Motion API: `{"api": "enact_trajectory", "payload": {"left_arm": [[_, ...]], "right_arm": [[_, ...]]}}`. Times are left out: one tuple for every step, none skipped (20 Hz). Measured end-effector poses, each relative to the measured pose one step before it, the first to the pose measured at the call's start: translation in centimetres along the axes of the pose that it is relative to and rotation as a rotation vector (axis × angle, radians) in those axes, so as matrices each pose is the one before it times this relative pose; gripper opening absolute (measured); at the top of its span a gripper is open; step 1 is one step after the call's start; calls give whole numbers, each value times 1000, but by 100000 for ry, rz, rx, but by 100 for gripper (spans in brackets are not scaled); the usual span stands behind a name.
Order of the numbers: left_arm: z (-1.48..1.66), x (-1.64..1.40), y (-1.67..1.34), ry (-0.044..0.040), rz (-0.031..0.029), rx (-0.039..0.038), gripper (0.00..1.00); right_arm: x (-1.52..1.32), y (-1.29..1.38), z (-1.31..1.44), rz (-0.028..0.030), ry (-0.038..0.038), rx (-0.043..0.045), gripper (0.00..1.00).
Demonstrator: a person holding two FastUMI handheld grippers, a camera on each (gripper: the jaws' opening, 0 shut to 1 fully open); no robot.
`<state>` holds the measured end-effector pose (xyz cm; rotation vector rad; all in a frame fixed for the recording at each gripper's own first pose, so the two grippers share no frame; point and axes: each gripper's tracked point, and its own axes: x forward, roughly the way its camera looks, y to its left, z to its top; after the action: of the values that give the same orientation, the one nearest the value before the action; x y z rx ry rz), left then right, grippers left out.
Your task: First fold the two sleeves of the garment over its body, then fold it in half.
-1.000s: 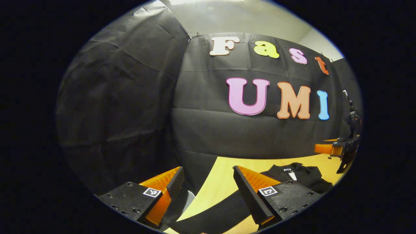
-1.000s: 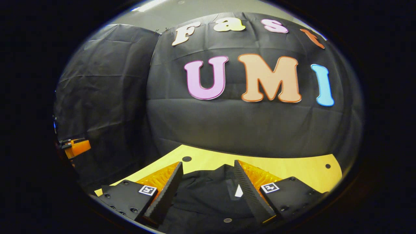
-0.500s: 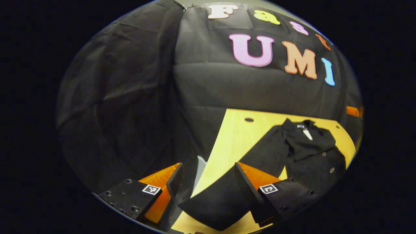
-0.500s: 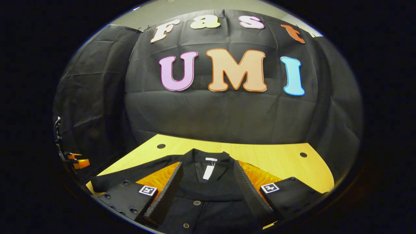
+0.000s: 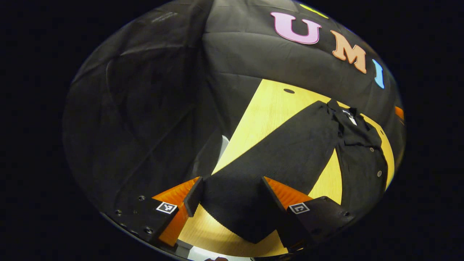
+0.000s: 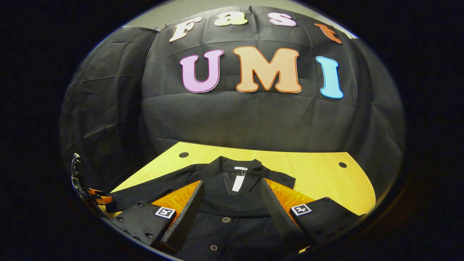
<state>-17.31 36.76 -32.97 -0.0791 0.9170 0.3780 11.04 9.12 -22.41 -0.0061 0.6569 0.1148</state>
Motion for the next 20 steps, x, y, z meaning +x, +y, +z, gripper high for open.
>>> {"api": "enact_trajectory", "payload": {"left_arm": [[427,284,-10,-1593,8,2662,97],[-371,-62,-178,766,-190,1914,96],[14,-153,14,56,-36,2385,97],[198,142,72,-1481,158,1046,98],[-174,75,-8,184,-97,274,97],[322,-212,-125,-296,-1029,-316,96],[83,-390,-37,-313,-407,368,89],[-279,374,-504,730,-237,461,73],[130,124,-376,-400,-623,535,58],[91,-41,-321,34,-1020,-341,54],[107,78,232,-240,877,-849,42],[2,38,180,247,1354,-1289,28],[-113,11,-182,815,-513,-1466,15],[158,-314,-385,985,-1028,-1934,7],[254,-138,-347,1666,-1500,-3043,0],[208,-221,-505,544,-2014,-4006,0],[1381,-558,-806,-1893,-1696,-3024,0],[1176,-346,-680,-2649,-930,-1019,0],[855,-191,-419,-3251,-109,617,0],[1392,-342,-1006,-3017,-1574,906,0]], "right_arm": [[39,176,90,81,-217,-502,100],[31,45,57,-142,191,-684,100],[-86,66,-280,-3,502,-744,100],[-43,120,-122,124,474,-511,100],[-86,23,-51,-114,154,-438,100],[-63,26,43,-7,-199,-621,100],[-71,90,-95,210,-141,-813,100],[-101,-32,-37,189,251,-617,100],[-77,-41,-269,254,499,-305,100],[38,-79,-50,5,317,-266,100],[-32,-184,-20,-301,217,-238,100],[-68,-200,37,-169,207,-94,100],[-76,-80,-28,-84,-75,132,100],[-105,-223,163,-204,-319,325,100],[-41,-183,13,40,-228,404,100],[-109,-243,172,22,-181,424,100],[-109,-182,-16,179,-222,385,100],[-68,-316,160,141,-388,296,100],[-219,-243,169,279,-820,255,100],[-196,-286,281,469,-658,159,100]]}}
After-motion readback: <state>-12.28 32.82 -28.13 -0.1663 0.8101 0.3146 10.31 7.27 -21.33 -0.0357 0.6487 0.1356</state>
